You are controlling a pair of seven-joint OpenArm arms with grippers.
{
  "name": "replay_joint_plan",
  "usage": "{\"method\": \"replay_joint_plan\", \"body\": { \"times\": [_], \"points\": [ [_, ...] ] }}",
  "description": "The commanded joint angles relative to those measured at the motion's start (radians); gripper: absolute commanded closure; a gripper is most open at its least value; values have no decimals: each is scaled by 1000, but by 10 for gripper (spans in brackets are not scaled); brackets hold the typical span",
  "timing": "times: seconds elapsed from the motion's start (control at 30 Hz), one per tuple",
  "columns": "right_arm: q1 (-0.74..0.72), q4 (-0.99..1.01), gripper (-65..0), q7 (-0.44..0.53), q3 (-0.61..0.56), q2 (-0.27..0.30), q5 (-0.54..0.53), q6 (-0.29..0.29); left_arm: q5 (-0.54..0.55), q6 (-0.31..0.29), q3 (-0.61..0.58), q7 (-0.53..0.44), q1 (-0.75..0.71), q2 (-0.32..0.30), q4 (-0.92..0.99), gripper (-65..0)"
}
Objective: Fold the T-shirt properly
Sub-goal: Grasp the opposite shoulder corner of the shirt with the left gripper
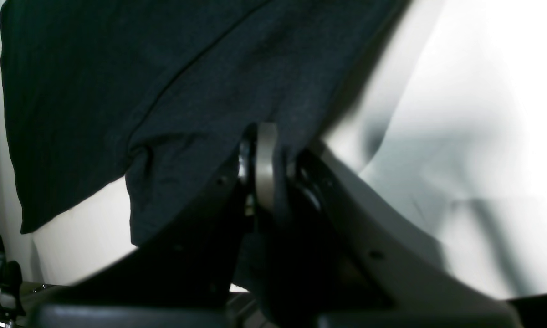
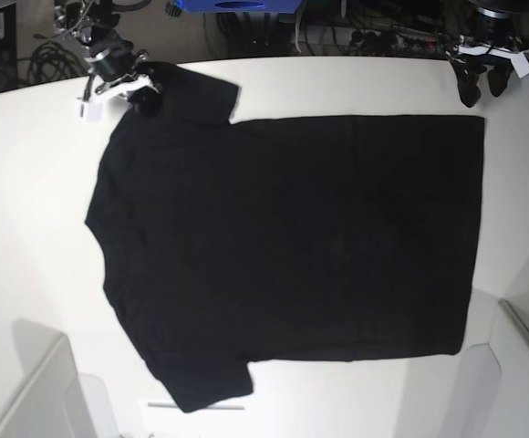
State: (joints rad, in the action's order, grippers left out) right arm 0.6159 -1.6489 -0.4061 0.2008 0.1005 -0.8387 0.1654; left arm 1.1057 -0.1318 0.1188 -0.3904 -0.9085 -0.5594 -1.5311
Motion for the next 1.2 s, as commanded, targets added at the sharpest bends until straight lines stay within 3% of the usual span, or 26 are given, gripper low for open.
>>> {"method": "replay_joint_plan", "body": {
  "times": [0.0, 0.2, 0.3, 0.6, 0.77, 0.9, 1.17],
  "points": [
    [23, 11, 0, -73, -5, 3, 45, -48, 27, -6, 38, 5, -5, 11, -13, -448],
    [25, 11, 0, -73, -5, 5, 45, -48, 95, -9, 258, 368, 78, 88, -12, -448],
    [25, 11, 0, -73, -5, 5, 45, -48, 90, -62, 330, 511, 142, 124, -4, -448],
    [22, 11, 0, -73, -4, 5, 45, -48, -160, -90, 494, 821, 325, 286, 13, -448],
    [22, 11, 0, -73, -4, 5, 45, -48, -189, -130, 525, 919, 381, 309, 19, -446],
    [20, 11, 0, -73, -4, 5, 45, -48, -189, -137, 525, 931, 395, 310, 19, -428],
    [19, 11, 0, -73, -4, 5, 45, -48, -189, -139, 493, 933, 414, 305, 30, -206]
  ]
}}
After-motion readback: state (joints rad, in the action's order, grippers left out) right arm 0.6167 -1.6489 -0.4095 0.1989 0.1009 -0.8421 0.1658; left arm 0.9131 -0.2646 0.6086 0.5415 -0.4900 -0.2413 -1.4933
